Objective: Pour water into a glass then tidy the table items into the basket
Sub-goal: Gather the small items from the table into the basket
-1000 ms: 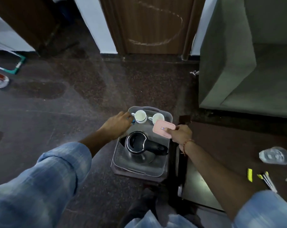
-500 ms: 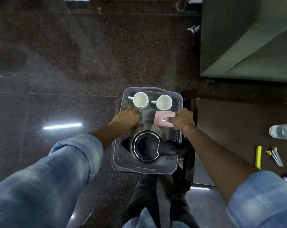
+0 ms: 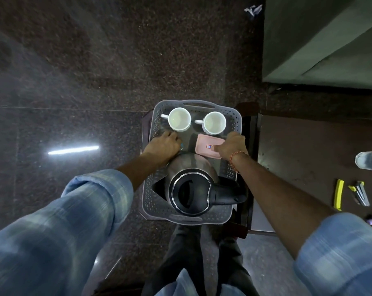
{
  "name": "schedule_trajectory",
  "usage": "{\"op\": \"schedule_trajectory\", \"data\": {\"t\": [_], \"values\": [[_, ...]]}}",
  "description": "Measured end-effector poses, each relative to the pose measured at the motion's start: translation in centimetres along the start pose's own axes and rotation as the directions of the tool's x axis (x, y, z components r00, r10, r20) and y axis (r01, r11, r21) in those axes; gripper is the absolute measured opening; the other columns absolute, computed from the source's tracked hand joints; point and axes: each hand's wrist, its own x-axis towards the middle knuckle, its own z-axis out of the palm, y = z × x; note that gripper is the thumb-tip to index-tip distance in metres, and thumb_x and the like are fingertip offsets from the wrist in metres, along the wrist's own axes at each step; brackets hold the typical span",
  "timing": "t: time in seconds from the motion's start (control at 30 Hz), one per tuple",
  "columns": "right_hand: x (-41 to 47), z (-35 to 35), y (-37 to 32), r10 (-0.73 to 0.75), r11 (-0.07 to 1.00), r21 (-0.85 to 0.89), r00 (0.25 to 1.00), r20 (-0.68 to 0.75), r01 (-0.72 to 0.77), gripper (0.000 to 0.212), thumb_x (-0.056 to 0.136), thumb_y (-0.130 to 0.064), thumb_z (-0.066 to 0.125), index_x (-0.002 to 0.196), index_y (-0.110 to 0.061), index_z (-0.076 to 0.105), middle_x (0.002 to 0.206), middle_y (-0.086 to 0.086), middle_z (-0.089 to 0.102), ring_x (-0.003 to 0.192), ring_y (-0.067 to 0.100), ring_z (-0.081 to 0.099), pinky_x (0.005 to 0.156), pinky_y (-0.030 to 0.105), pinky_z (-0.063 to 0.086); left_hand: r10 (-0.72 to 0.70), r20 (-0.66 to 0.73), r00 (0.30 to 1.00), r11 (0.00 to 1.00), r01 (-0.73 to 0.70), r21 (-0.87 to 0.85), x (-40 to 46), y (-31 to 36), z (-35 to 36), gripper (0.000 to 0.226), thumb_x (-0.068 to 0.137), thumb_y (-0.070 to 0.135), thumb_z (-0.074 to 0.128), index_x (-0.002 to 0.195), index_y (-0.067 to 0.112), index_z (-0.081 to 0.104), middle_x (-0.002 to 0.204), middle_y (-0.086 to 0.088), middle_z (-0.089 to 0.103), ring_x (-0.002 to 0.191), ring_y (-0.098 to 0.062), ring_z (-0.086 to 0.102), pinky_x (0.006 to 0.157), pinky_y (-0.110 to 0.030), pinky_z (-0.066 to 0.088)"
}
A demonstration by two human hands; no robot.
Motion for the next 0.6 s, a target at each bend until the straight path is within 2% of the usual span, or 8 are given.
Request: {"op": "schedule_trajectory", "data": {"t": [0.13,0.2,0.27,0.33,0.37,0.47,0.53,0.6], "values": [[-1.0,-0.3,0.0,-0.019,1.0,0.014,1.0,-0.012,0.019,0.067,0.079,-0.027,0.077,0.13,0.002,0.047,0.138,0.021,0.044,0.127,0.033,0.048,0.104,0.041,0.044,-0.015,-0.004,1.0,1.0,0.015,-0.028,-1.0,-0.2,-0.9,0.035,0.101,0.031,0.044,0.128,0.009,0.048,0.132,-0.011,0.048,0.128,-0.029,0.044,0.094,-0.043,0.052],[-1.9,-1.1,0.1,-0.019,0.997,0.07,1.0,-0.003,0.019,0.059,0.078,-0.025,0.077,0.128,-0.002,0.055,0.134,0.019,0.05,0.119,0.03,0.056,0.101,0.036,0.047,-0.01,-0.022,1.0,0.999,0.008,-0.05,-1.9,-0.3,-2.0,0.036,0.1,0.032,0.047,0.129,0.011,0.049,0.131,-0.009,0.05,0.126,-0.027,0.046,0.096,-0.042,0.05],[-3.0,-2.4,0.5,-0.028,0.992,0.126,0.999,-0.017,0.03,0.046,0.077,-0.025,0.076,0.12,-0.01,0.067,0.124,0.013,0.061,0.108,0.022,0.063,0.087,0.021,0.05,0.003,-0.041,0.999,0.998,-0.006,-0.064,-2.8,-0.5,-3.3,0.033,0.099,0.028,0.048,0.128,0.012,0.05,0.13,-0.007,0.052,0.123,-0.026,0.05,0.095,-0.043,0.051],[-4.4,-4.2,1.5,0.004,0.977,0.212,0.997,-0.071,0.011,0.034,0.074,-0.026,0.077,0.105,-0.013,0.075,0.104,0.007,0.071,0.094,0.017,0.068,0.065,0.01,0.047,0.018,-0.039,0.999,0.998,-0.021,-0.067,-3.4,-0.4,-5.2,0.032,0.098,0.028,0.048,0.126,0.014,0.052,0.127,-0.006,0.054,0.12,-0.027,0.054,0.091,-0.044,0.053],[-5.2,-5.2,2.3,0.032,0.968,0.251,0.994,-0.1,-0.006,0.034,0.072,-0.028,0.078,0.101,-0.012,0.075,0.098,0.006,0.071,0.094,0.018,0.068,0.064,0.009,0.047,0.029,-0.041,0.999,0.998,-0.031,-0.052,-3.6,-0.3,-6.3,0.031,0.098,0.029,0.048,0.126,0.015,0.053,0.126,-0.006,0.055,0.118,-0.027,0.055,0.089,-0.044,0.053],[-7.7,-8.7,6.2,0.112,0.947,0.314,0.987,-0.117,-0.071,0.038,0.074,-0.035,0.076,0.101,-0.009,0.074,0.105,0.007,0.072,0.108,0.022,0.064,0.083,0.016,0.045,0.09,-0.092,0.992,0.996,-0.088,0.025,-3.3,1.0,-10.3,0.033,0.098,0.03,0.045,0.128,0.017,0.053,0.127,-0.004,0.057,0.116,-0.027,0.058,0.087,-0.044,0.054],[-9.3,-11.2,9.9,0.174,0.927,0.36,0.972,-0.156,-0.108,0.032,0.075,-0.035,0.076,0.089,-0.007,0.076,0.093,0.008,0.075,0.098,0.024,0.068,0.082,0.019,0.049,0.141,-0.158,0.977,0.99,-0.14,0.018,-2.5,2.9,-13.3,0.033,0.097,0.029,0.044,0.127,0.02,0.057,0.129,-0.003,0.059,0.116,-0.026,0.059,0.086,-0.04,0.053],[-11.2,-13.7,13.9,0.243,0.888,0.441,0.947,-0.21,-0.131,0.032,0.072,-0.032,0.08,0.093,-0.008,0.077,0.091,0.011,0.076,0.095,0.025,0.071,0.089,0.03,0.056,0.206,-0.223,0.953,0.978,-0.209,0.011,-1.6,5.9,-16.6,0.032,0.096,0.029,0.044,0.124,0.022,0.059,0.126,-0.003,0.061,0.113,-0.027,0.06,0.085,-0.039,0.05]]}}
